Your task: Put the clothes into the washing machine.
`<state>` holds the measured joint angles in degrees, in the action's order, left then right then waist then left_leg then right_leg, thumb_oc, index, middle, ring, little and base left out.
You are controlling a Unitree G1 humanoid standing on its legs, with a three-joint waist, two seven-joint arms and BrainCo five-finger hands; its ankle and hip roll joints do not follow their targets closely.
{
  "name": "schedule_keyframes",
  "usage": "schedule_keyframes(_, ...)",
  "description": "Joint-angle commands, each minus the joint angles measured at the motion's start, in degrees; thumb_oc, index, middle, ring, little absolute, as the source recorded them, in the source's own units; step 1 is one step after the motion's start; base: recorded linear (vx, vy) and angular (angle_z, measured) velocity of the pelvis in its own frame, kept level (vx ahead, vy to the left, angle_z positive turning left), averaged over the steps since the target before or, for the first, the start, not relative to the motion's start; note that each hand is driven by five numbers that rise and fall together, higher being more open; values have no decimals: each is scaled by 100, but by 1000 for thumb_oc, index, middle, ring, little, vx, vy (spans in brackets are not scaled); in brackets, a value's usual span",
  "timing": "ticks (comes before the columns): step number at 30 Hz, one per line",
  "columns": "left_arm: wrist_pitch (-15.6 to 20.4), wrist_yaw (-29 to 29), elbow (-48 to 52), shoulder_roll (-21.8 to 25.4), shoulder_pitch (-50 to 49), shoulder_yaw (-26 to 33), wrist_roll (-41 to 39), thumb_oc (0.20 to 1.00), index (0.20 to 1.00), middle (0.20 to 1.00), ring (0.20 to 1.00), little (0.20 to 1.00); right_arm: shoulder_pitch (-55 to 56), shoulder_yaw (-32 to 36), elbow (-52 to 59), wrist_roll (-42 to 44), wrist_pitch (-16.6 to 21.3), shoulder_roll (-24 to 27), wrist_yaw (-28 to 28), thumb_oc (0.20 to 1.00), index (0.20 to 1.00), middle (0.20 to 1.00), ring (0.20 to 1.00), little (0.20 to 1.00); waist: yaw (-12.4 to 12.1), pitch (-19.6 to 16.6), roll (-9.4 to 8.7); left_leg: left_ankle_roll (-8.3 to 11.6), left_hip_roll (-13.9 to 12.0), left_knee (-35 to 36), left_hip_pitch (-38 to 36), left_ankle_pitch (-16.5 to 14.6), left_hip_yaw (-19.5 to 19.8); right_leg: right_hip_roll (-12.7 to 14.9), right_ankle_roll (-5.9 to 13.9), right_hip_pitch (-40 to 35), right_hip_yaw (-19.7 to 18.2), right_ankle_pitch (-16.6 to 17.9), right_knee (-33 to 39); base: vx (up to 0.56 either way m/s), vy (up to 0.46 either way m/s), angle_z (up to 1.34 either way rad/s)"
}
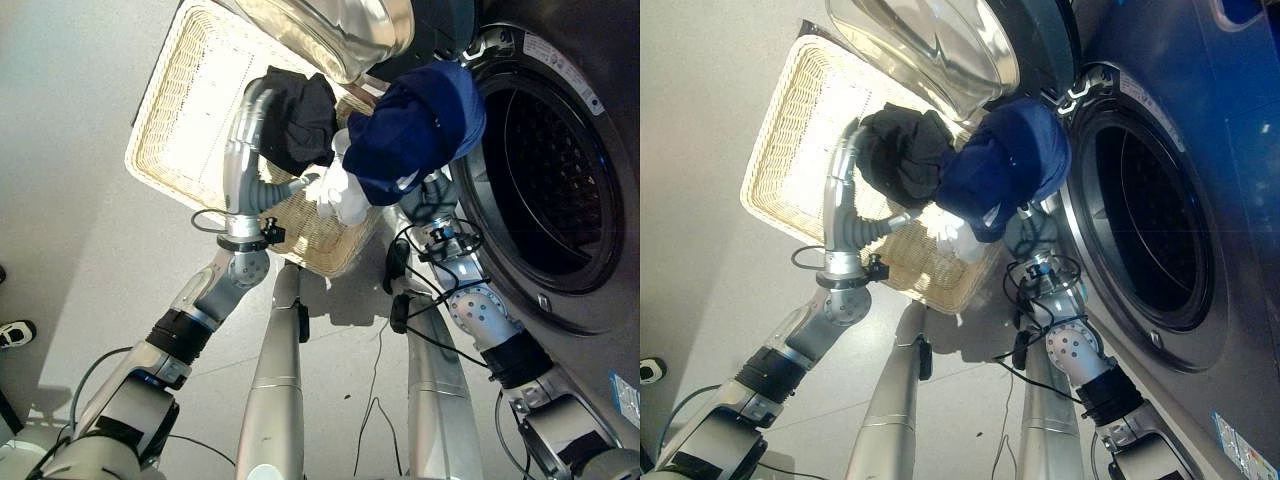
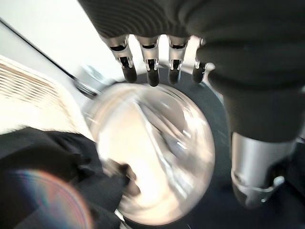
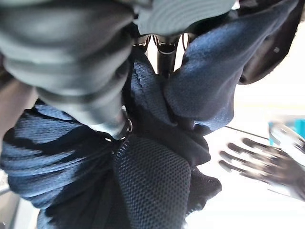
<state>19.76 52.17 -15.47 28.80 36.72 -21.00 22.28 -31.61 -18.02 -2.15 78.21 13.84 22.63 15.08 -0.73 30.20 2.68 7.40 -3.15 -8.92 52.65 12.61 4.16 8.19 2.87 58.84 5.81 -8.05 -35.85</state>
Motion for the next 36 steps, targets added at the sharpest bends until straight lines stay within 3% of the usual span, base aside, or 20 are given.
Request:
schedule_keyframes(1, 447, 505, -135, -2, 250, 230, -162, 1000, 1000, 1000, 1000, 1000, -173, 186, 86, 9, 123, -197, -109, 200, 200, 200, 200, 200, -36, -41, -279, -275, 570, -698, -31, -681, -194, -381, 487, -328, 262, 1351, 1533, 0, 0, 0)
schedule_keyframes(5, 141, 819, -1023, 52, 776, 47, 131, 1000, 1000, 1000, 1000, 1000, -545, 254, -1331, 501, -235, 20, -425, 200, 200, 200, 200, 200, -15, -41, -242, -233, 547, -726, 0, -648, -233, -399, 470, -294, 249, 1362, 1497, -11, 42, 0)
schedule_keyframes(9, -125, 983, -1978, 166, 1435, -316, 201, 1000, 1000, 1000, 1000, 1000, -926, 176, -2655, 804, -258, 307, -334, 200, 200, 200, 200, 200, 54, -41, -222, -191, 482, -710, 28, -620, -326, -441, 445, -255, 215, 1372, 1496, -11, 71, -1)
schedule_keyframes(12, -347, 807, -2918, 336, 2174, -641, 56, 1000, 1000, 1000, 1000, 1000, -1424, 295, -4033, 1049, -308, 639, -315, 200, 200, 200, 200, 200, 140, -41, -234, -157, 411, -724, 53, -623, -404, -492, 429, -213, 139, 1369, 1473, -2, 94, -5)
schedule_keyframes(18, -303, 413, -3940, 608, 2855, -1051, -238, 1000, 1000, 1000, 1000, 1000, -2113, 718, -5686, 1586, -239, 1226, -527, 200, 200, 200, 200, 200, 216, -41, -270, -118, 301, -745, 132, -659, -489, -545, 428, -139, 37, 1370, 1471, 3, 56, -12)
schedule_keyframes(23, -275, 351, -4274, 800, 3085, -1425, -334, 1000, 1000, 1000, 1000, 1000, -2657, 1026, -6278, 2098, 470, 1881, -1156, 200, 200, 200, 200, 200, 247, -41, -325, -95, 233, -775, 214, -741, -461, -566, 439, -90, -36, 1394, 1526, 4, 17, -8)
schedule_keyframes(24, -240, 365, -4272, 952, 3033, -1532, -300, 1000, 1000, 1000, 1000, 1000, -2728, 1213, -6177, 2421, 1087, 2178, -1416, 200, 200, 200, 200, 200, 263, -41, -374, -96, 201, -793, 263, -798, -424, -586, 447, -73, -48, 1380, 1534, 0, 0, 0)
schedule_keyframes(26, -239, 340, -4296, 1112, 2948, -1701, -265, 1000, 1000, 1000, 1000, 1000, -2609, 1463, -5901, 2508, 1965, 2365, -1810, 200, 200, 200, 200, 200, 298, -41, -449, -92, 179, -748, 262, -829, -404, -607, 466, -102, -45, 1379, 1587, -15, -16, -5)
schedule_keyframes(27, -282, 325, -4307, 1129, 2954, -1749, -232, 1000, 1000, 1000, 1000, 1000, -2618, 1508, -5806, 2471, 2164, 2397, -1902, 200, 200, 200, 200, 200, 311, -41, -465, -94, 173, -726, 263, -831, -398, -612, 473, -104, -46, 1384, 1599, -27, -7, -6)
schedule_keyframes(28, -308, 273, -4352, 1163, 2988, -1803, -199, 1000, 1000, 1000, 1000, 1000, -2631, 1558, -5692, 2210, 2415, 2447, -2190, 313, 313, 313, 313, 313, 333, -41, -491, -95, 168, -701, 257, -832, -391, -623, 480, -111, -54, 1398, 1627, -27, -4, -5)
schedule_keyframes(29, -297, 208, -4427, 1195, 3046, -1853, -225, 1000, 1000, 1000, 1000, 1000, -2660, 1561, -5640, 2054, 2543, 2500, -2447, 1000, 1000, 1000, 1000, 1000, 345, -41, -514, -96, 167, -684, 252, -837, -386, -626, 486, -119, -57, 1409, 1658, -37, 0, -7)
schedule_keyframes(32, -187, -60, -4774, 1301, 3379, -2137, -302, 1000, 1000, 1000, 1000, 1000, -2965, 1392, -5751, 1464, 2331, 2712, -2603, 1000, 1000, 1000, 1000, 1000, 370, -41, -554, -99, 175, -637, 250, -845, -358, -606, 485, -129, -48, 1431, 1745, -26, 23, -3)
schedule_keyframes(33, -175, -272, -4892, 1337, 3539, -2316, -338, 1000, 1000, 1000, 1000, 1000, -3115, 1298, -5939, 1471, 2054, 2829, -2425, 1000, 1000, 1000, 1000, 1000, 382, -41, -556, -97, 177, -627, 255, -846, -337, -595, 485, -123, -47, 1440, 1764, -13, 30, 0)
schedule_keyframes(36, -80, -522, -5018, 1366, 3674, -2481, -386, 1000, 1000, 1000, 1000, 1000, -3341, 1168, -6489, 1759, 1702, 3036, -2020, 1000, 1000, 1000, 1000, 1000, 345, -41, -550, -104, 189, -611, 246, -845, -303, -591, 479, -137, -43, 1426, 1772, -1, -2, 1)
